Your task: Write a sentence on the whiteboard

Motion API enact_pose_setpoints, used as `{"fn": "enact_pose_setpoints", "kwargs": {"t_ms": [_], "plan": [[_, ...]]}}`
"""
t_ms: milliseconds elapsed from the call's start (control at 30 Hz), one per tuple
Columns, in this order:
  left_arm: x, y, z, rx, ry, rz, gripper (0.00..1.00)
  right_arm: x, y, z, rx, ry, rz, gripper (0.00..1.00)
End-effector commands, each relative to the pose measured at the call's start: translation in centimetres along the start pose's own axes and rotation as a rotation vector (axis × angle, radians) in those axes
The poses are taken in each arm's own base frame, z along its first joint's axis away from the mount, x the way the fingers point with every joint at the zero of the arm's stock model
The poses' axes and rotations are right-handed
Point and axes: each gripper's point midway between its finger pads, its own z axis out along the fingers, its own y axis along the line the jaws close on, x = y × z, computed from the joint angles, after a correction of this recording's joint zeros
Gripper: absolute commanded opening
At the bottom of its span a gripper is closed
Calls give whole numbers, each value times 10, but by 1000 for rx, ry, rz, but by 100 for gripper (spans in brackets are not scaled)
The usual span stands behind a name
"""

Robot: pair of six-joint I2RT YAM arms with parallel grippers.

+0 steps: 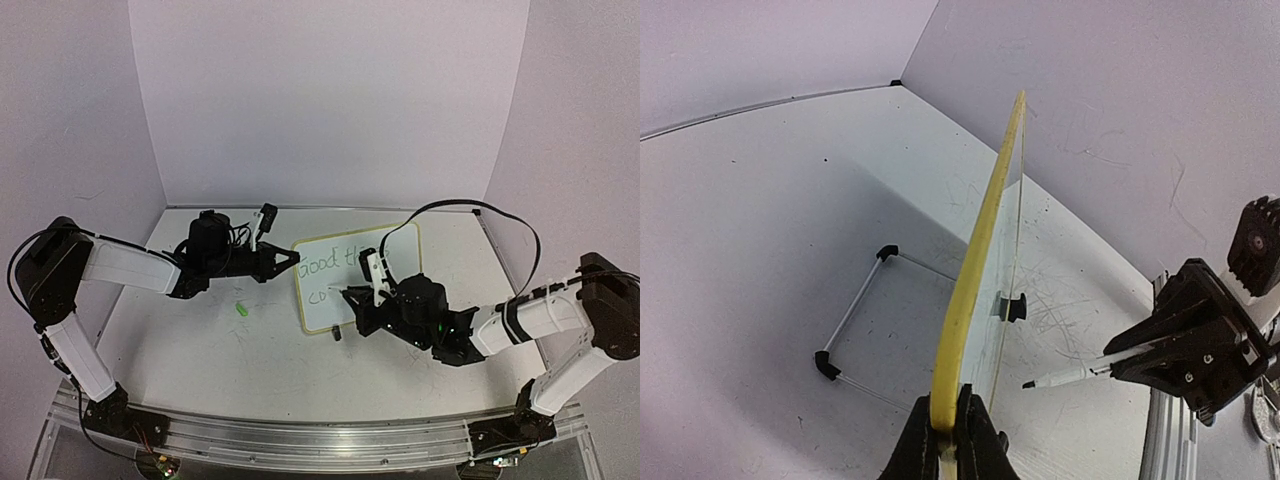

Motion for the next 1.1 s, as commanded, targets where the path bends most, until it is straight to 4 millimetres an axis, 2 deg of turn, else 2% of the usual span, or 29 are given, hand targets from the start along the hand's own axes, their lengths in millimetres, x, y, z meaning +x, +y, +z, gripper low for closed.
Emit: {"fn": "enact_pose_setpoints", "kwargs": {"t_ms": [0, 167, 733, 1067], "plan": [[-18, 5, -2, -49, -39, 70, 0, -21, 0, 4, 5, -64, -15, 0], [-17, 5, -3, -49, -38, 67, 0, -26, 0, 10, 21, -73, -16, 0], [-20, 5, -1, -46, -40, 75, 0, -9, 2, 17, 13, -21, -19, 0], [-20, 4, -2, -45, -41, 76, 0, -8, -1, 21, 37, -16, -15, 0]]}}
